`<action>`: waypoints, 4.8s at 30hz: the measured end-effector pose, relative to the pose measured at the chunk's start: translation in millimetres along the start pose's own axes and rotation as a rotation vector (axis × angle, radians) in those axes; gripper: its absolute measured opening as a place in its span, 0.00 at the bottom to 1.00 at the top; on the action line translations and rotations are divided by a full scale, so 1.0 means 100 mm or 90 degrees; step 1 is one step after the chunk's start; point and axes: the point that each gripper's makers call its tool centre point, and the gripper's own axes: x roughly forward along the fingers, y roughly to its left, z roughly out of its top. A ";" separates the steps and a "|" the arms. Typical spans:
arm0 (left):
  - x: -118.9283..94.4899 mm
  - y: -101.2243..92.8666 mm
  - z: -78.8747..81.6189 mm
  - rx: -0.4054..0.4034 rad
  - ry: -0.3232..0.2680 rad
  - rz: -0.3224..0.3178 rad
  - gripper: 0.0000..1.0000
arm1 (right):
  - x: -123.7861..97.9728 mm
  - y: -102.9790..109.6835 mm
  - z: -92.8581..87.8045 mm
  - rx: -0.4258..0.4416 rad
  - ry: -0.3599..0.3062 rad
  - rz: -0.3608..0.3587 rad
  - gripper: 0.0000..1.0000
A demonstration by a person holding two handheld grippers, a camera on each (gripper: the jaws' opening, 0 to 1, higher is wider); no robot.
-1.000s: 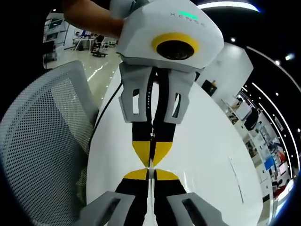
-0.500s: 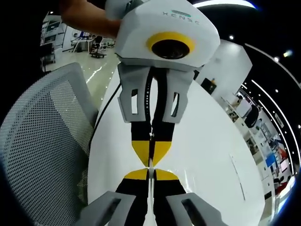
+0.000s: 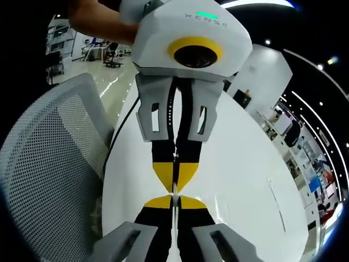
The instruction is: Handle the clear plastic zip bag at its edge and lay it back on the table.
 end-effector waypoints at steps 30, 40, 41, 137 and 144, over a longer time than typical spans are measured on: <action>-0.04 -0.01 -0.13 -0.027 0.009 0.007 0.00 | 0.05 0.01 0.00 0.001 0.006 0.013 0.00; -0.04 -0.03 -0.15 -0.027 0.011 0.003 0.00 | 0.06 0.02 -0.02 0.006 0.007 0.015 0.00; -0.04 -0.02 -0.16 -0.027 0.011 0.003 0.00 | 0.06 0.02 -0.02 0.007 0.007 0.015 0.00; -0.07 0.01 -0.17 -0.024 0.017 0.002 0.00 | -0.01 -0.03 -0.10 0.035 0.007 0.002 0.00; -0.06 0.00 -0.18 -0.024 0.018 -0.001 0.00 | -0.01 -0.02 -0.11 0.037 0.007 0.003 0.00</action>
